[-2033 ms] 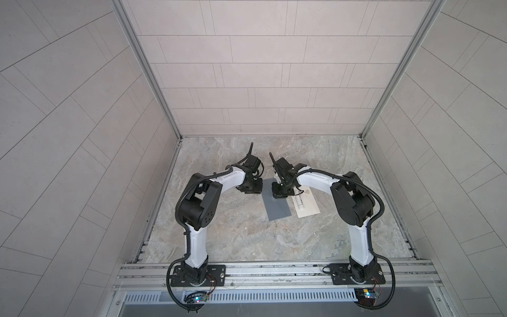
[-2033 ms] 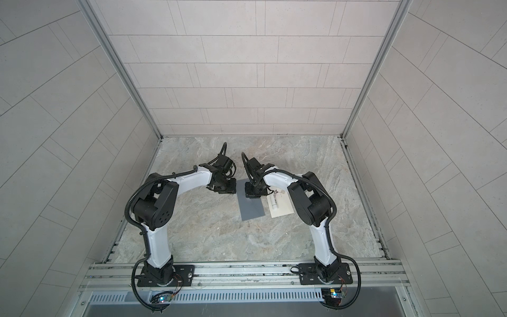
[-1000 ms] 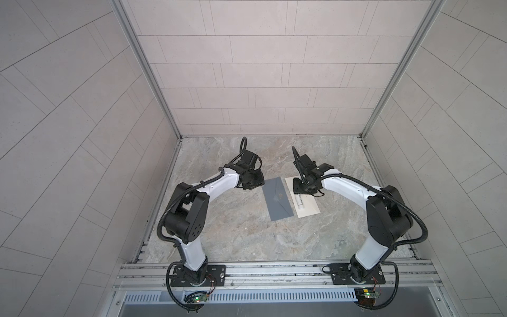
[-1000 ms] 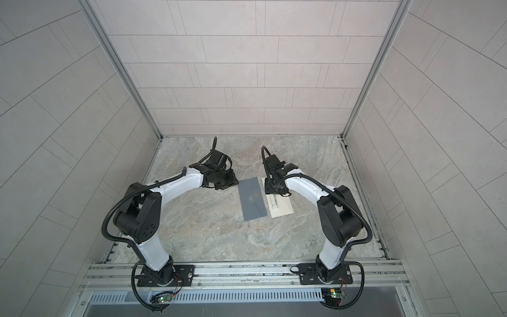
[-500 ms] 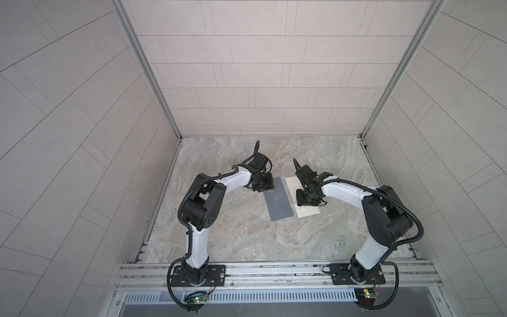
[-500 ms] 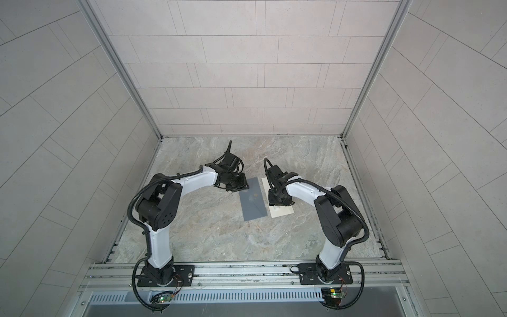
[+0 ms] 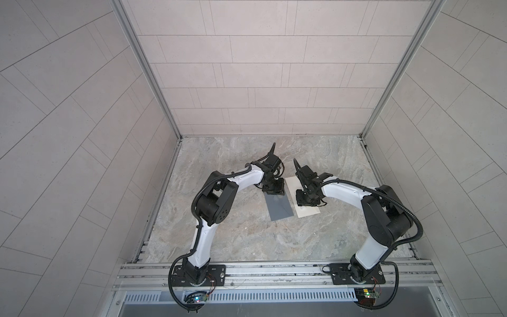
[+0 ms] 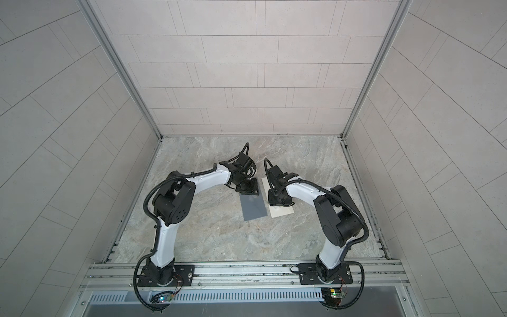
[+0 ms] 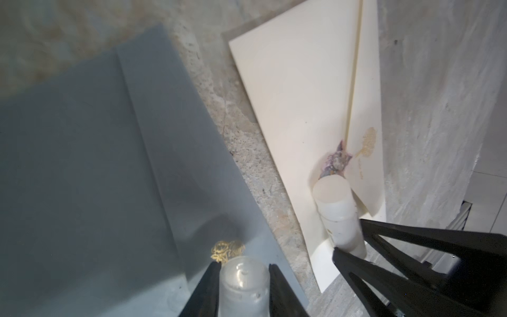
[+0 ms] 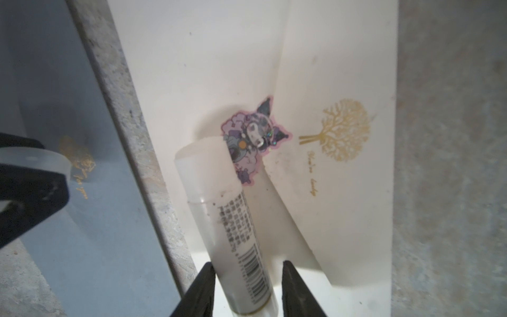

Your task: Place the letter into the envelope and seal it

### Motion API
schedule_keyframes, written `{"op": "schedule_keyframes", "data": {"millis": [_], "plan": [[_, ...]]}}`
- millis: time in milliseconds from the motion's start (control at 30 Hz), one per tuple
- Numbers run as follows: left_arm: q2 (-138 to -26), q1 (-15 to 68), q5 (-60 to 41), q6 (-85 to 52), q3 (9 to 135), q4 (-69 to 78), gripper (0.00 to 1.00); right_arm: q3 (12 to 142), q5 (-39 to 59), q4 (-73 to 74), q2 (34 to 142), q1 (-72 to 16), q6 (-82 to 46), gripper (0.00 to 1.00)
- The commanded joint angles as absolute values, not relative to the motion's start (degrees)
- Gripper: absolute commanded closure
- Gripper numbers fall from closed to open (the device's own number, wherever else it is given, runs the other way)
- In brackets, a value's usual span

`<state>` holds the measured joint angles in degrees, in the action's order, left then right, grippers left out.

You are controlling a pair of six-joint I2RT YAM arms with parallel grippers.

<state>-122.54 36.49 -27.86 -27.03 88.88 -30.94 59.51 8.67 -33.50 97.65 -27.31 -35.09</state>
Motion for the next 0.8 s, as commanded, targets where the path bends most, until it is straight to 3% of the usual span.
{"op": "schedule_keyframes", "data": {"millis": [0,233,767], "plan": [[-125.43,37.42,-27.93,-22.32,92.0,-38.77,0.63,59.0,8.46,-33.18,97.81,-27.27,-36.11,0.59],[-126.76,38.94,-26.03,-20.48,93.56,-41.66,0.46,58.72,8.98,-32.87,97.66,-27.33,-36.48,0.62],[-124.06,37.77,-35.0,-22.07,94.18,-39.01,0.32,57.79,10.53,-31.55,97.18,-27.07,-36.22,0.79]]}}
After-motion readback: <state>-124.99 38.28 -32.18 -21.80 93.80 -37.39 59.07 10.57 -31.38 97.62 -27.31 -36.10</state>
